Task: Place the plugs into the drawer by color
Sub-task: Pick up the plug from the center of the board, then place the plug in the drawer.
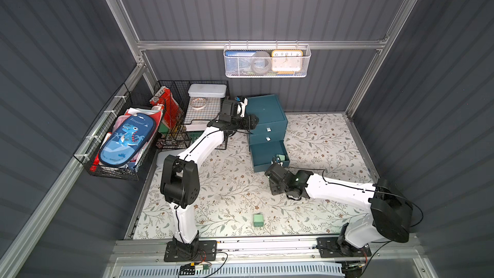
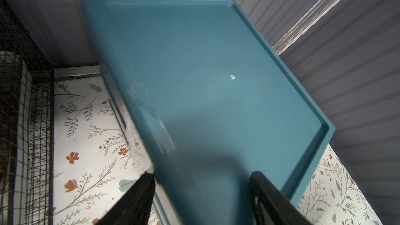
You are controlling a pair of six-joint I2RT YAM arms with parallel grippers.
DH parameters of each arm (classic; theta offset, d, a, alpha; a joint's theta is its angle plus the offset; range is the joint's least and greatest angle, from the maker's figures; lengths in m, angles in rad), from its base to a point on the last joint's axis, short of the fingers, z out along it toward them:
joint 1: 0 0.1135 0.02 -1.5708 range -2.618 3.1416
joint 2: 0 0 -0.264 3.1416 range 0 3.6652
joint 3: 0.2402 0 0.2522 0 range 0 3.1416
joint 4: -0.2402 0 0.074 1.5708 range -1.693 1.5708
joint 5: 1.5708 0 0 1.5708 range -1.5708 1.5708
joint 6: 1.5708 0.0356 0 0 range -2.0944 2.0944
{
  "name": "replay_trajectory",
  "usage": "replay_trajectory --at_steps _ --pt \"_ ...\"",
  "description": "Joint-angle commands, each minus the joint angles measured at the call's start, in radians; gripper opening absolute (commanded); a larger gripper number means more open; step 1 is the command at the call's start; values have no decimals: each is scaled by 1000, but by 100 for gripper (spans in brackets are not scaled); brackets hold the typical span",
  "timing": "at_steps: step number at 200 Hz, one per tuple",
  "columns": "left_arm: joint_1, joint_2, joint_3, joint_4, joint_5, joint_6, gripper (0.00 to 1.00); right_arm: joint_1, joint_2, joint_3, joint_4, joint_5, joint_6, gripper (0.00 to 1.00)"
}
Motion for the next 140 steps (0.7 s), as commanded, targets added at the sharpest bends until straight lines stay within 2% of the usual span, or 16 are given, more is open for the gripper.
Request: replay_trajectory --at_steps 1,62,140 --pt "-12 62 -32 -175 -30 31 73 -37 -11 49 -19 10 -77 34" --pt "-12 63 -32 -172 -28 32 73 -163 78 165 117 -10 -203 34" --pt "-12 70 -32 -172 -26 32 73 -196 257 325 112 2 -277 34"
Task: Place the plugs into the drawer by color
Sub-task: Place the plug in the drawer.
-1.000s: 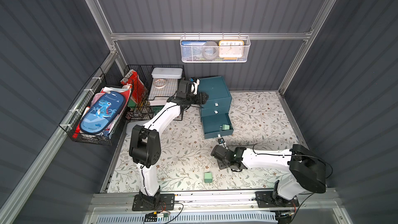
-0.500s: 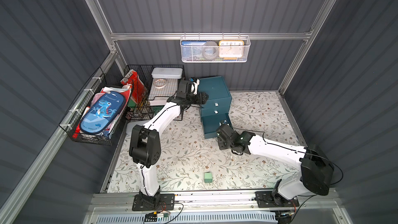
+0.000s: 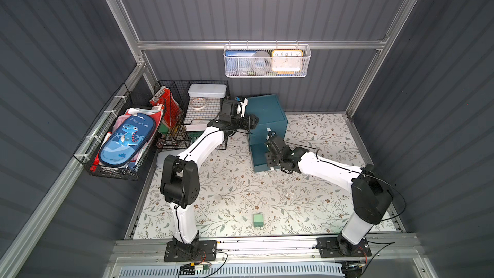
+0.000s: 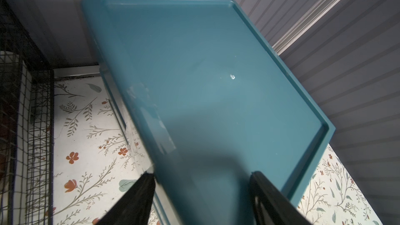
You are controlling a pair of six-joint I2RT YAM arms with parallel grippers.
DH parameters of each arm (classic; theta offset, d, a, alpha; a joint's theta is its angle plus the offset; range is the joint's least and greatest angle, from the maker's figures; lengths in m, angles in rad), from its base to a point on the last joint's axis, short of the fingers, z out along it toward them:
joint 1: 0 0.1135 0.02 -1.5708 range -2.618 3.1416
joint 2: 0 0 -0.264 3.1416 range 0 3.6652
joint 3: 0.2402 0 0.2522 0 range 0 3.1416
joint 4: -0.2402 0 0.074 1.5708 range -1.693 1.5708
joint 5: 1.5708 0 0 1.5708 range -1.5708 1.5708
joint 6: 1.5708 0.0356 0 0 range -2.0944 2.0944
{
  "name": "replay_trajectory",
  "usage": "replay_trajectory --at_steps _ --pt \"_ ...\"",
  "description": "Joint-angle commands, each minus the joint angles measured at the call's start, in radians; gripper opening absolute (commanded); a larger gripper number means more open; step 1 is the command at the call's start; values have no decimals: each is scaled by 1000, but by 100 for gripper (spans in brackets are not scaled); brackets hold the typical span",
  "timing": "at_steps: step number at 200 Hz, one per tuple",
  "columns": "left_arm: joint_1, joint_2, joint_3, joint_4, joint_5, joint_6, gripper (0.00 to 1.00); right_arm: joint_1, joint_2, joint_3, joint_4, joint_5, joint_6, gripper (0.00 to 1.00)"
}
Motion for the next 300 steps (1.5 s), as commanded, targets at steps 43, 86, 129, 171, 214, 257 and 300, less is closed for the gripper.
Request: replay_trajectory --at_steps 43,86,129,171,214,257,300 --pt "-12 67 -35 -174 -35 32 73 -25 78 38 6 11 -6 35" --pt "-12 65 -37 -173 -36 30 73 -35 116 43 4 12 15 36" --pt "-12 60 -35 -174 -34 32 74 -43 141 40 6 8 23 37" --pt "-12 51 -37 -173 -32 33 74 -48 179 49 -11 12 28 39" --pt "-12 48 -32 -174 -37 35 74 -61 201 57 -11 7 24 42" --pt "-12 53 -22 -176 -41 34 75 -73 217 67 -27 -25 18 44" --pt "-11 53 -24 -176 -49 32 75 -84 237 74 -31 -45 13 48"
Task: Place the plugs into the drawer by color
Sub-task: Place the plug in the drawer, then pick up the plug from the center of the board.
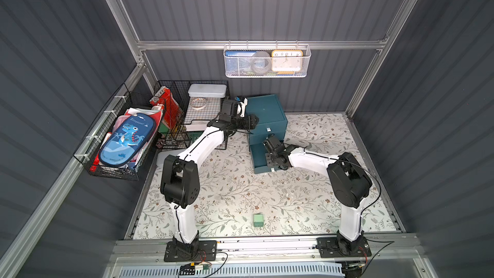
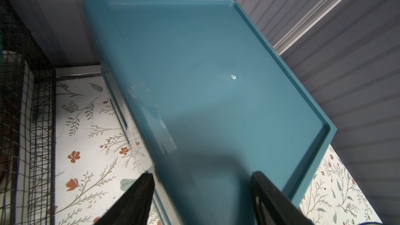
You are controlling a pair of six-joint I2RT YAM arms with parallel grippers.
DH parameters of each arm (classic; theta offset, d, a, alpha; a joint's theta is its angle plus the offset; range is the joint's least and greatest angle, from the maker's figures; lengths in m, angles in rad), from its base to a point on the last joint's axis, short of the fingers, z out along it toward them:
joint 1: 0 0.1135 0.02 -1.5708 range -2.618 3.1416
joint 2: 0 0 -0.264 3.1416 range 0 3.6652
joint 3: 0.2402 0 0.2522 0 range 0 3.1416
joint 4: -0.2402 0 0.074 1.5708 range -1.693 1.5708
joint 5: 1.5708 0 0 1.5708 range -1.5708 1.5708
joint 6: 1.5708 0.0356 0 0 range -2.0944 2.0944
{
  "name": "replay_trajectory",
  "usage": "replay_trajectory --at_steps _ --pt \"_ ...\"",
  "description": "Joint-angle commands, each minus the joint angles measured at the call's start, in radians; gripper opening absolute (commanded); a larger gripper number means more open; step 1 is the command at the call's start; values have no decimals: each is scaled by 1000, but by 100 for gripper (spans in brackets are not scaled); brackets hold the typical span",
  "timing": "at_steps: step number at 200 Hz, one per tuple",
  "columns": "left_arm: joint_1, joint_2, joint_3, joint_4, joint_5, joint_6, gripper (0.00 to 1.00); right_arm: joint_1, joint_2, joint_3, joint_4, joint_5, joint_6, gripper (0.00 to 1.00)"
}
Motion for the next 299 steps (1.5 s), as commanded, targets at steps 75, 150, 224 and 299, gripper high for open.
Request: replay_trajectory --at_steps 75,150,224,299 --pt "-10 52 -33 -167 -46 23 75 -15 -7 31 -72 -38 -35 65" --pt "-10 49 -26 -167 -56 22 75 42 -350 -38 -190 -136 -77 67" --pt "-10 43 -35 -161 -54 34 75 535 -516 -468 -14 -68 -20 68" --pt "-12 31 -51 -150 -57 31 75 722 -369 -491 38 -59 73 70"
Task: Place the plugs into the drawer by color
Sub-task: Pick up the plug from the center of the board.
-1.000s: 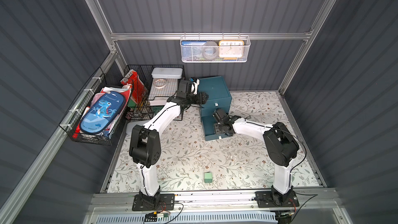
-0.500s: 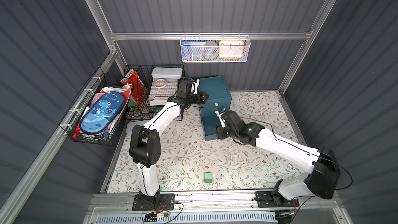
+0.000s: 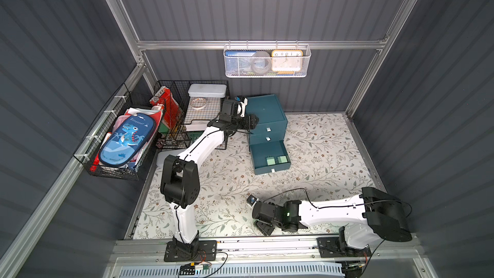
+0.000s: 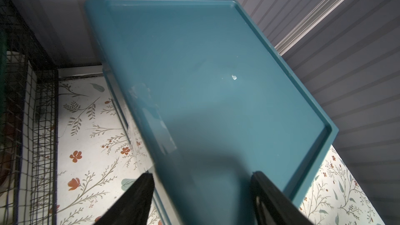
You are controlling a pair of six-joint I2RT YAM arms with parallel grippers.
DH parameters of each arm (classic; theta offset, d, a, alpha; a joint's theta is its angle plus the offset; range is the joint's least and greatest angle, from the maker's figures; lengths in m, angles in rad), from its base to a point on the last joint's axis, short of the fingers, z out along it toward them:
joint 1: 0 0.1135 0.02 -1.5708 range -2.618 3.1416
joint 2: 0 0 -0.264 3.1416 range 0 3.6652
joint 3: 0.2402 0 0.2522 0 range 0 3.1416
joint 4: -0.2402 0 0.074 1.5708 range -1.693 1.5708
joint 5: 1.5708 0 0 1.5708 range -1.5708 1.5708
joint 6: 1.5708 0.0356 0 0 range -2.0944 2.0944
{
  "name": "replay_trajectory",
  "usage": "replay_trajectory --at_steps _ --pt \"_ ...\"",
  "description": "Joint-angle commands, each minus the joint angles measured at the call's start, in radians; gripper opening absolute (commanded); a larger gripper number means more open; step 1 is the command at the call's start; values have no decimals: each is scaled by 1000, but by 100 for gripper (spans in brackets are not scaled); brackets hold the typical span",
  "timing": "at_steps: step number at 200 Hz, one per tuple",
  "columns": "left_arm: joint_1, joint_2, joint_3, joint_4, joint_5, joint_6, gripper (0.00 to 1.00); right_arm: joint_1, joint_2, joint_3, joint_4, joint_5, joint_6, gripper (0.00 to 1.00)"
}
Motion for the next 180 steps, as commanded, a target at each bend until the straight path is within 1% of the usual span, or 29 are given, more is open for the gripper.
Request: replay_trajectory --at_steps 1,26,51,75,78,83,117,130,142,153,167,180 --pt "-9 32 -52 -150 -46 31 75 23 25 -13 26 23 41 70" --pt "-9 26 -55 -149 -46 31 75 23 45 -13 12 68 47 71" --pt "-9 29 -52 -147 -45 30 75 17 29 -15 -32 125 30 72" --pt "-9 33 -49 -146 -45 29 75 4 -19 -33 -72 139 19 73" --pt "-9 34 -49 -146 -45 28 75 -25 -24 -37 -75 140 18 73" --pt "-9 36 -49 -146 -45 27 75 -37 -38 -45 -81 142 16 73" --pt "-9 37 -46 -146 -45 27 75 -70 -129 -63 -158 154 33 72" --pt "-9 37 -46 -146 -45 29 75 -70 -154 -47 -172 110 76 72" --pt "-9 38 -44 -144 -43 27 75 -70 -148 -31 -166 76 143 70" --pt "-9 38 -44 -144 -43 26 75 -70 -122 -11 -163 101 240 70" --pt "-9 38 -44 -144 -43 26 75 -72 -75 54 -214 129 373 71" --pt "-9 36 -46 -144 -44 27 75 -71 -20 135 -285 144 428 71"
